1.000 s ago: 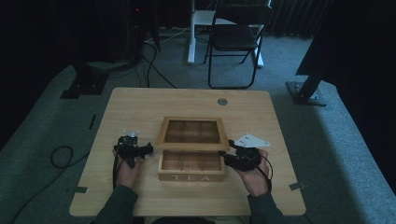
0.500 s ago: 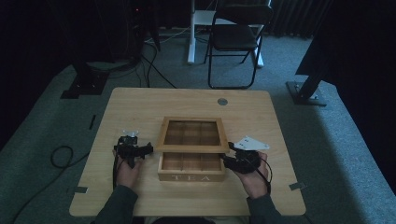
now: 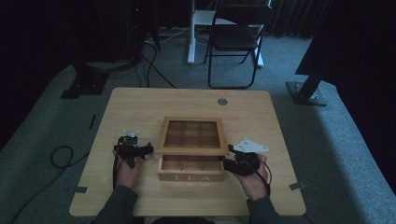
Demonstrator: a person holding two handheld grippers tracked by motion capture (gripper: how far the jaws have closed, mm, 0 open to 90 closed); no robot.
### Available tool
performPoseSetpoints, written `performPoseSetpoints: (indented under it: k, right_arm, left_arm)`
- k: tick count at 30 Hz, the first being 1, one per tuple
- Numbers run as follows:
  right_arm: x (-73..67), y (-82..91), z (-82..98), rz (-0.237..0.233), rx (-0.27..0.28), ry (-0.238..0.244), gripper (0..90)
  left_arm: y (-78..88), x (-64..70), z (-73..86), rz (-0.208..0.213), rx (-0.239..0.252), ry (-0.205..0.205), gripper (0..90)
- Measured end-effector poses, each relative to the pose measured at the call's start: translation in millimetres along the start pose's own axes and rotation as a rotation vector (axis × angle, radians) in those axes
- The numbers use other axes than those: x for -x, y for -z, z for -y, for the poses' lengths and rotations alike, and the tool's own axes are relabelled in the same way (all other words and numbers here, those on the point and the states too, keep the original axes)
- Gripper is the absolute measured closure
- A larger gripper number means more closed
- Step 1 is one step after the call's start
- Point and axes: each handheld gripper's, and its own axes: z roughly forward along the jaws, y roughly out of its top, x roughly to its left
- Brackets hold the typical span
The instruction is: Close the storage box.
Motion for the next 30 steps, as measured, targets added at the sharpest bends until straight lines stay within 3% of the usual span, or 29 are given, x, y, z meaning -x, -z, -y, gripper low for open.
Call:
performPoseSetpoints:
  k: [30]
  right_arm:
    - [-7.6,-7.4,23.3,-0.008,-0.028,-0.014,47.4]
  left_arm:
    - [0.1,0.1,0.0,0.0,-0.002,0.001,1.7]
